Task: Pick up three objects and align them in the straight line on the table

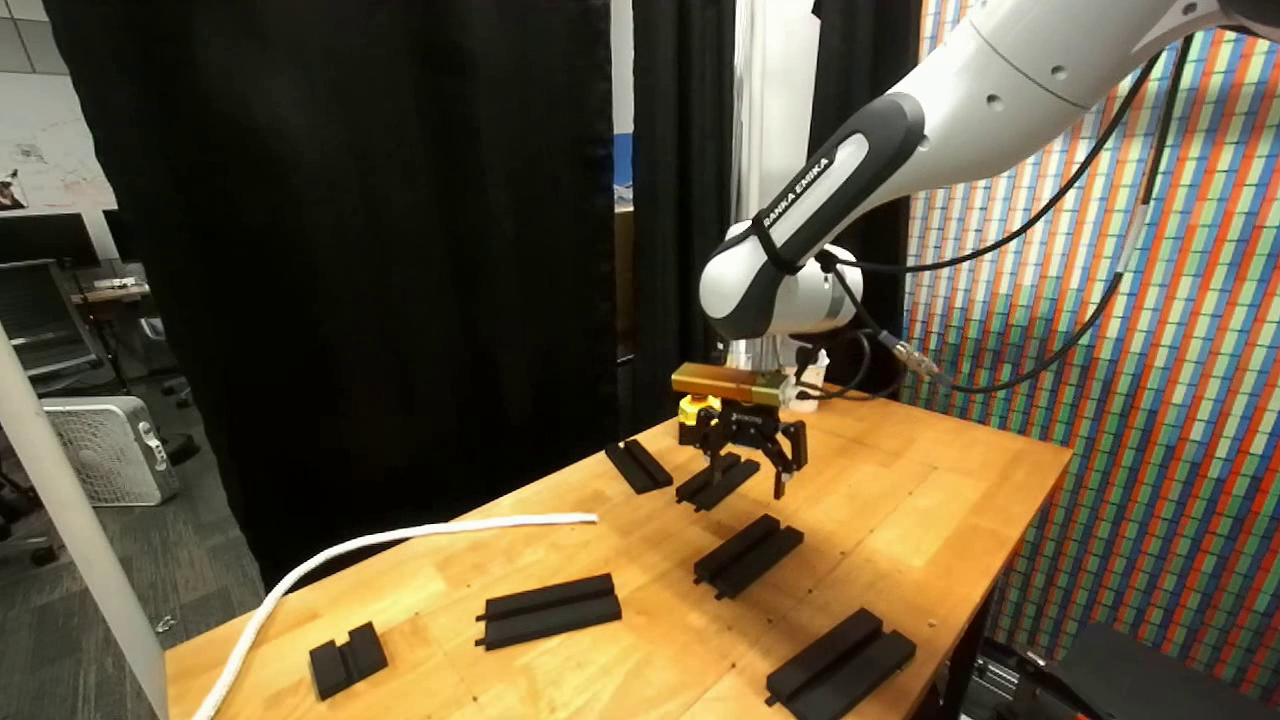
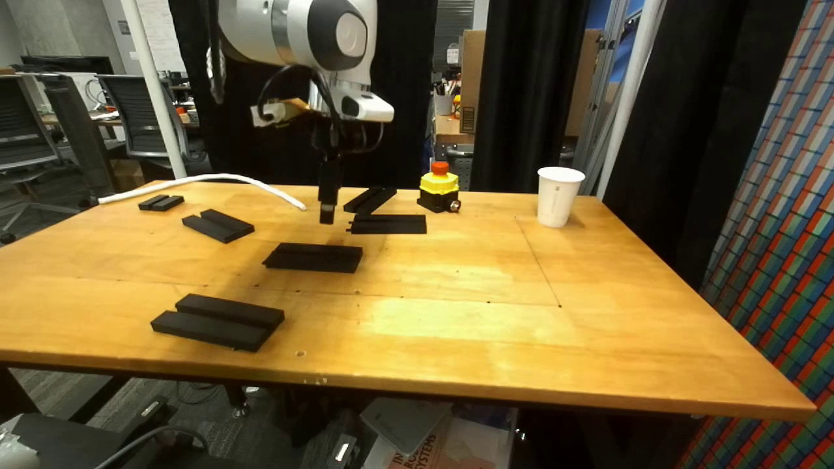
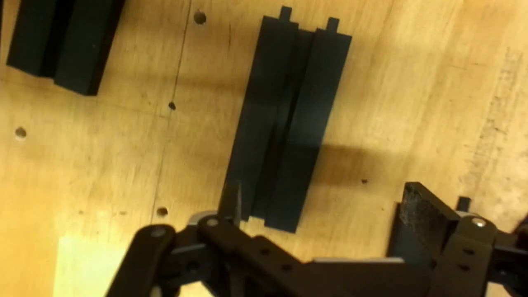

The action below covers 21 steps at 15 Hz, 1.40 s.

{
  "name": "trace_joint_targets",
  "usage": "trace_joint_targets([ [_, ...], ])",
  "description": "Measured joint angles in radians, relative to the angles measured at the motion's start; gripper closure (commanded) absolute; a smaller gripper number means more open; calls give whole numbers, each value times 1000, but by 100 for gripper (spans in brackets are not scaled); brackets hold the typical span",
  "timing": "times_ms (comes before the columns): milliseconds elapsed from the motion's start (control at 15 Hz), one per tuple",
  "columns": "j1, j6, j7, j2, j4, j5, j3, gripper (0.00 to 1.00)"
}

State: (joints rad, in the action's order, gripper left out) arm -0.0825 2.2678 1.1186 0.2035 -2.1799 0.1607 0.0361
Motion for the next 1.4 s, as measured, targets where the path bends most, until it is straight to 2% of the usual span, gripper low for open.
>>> trace_joint_targets([
  [133, 1, -46, 5, 3, 74, -72, 6, 0],
  [267, 5, -44, 4, 29, 135, -116, 8, 0],
  [733, -3, 83, 9, 255, 285, -121, 7, 0],
  [1000, -19, 91, 35, 329, 333, -121, 19, 0],
  [1400, -26, 91, 52, 337, 352, -121, 56, 0],
])
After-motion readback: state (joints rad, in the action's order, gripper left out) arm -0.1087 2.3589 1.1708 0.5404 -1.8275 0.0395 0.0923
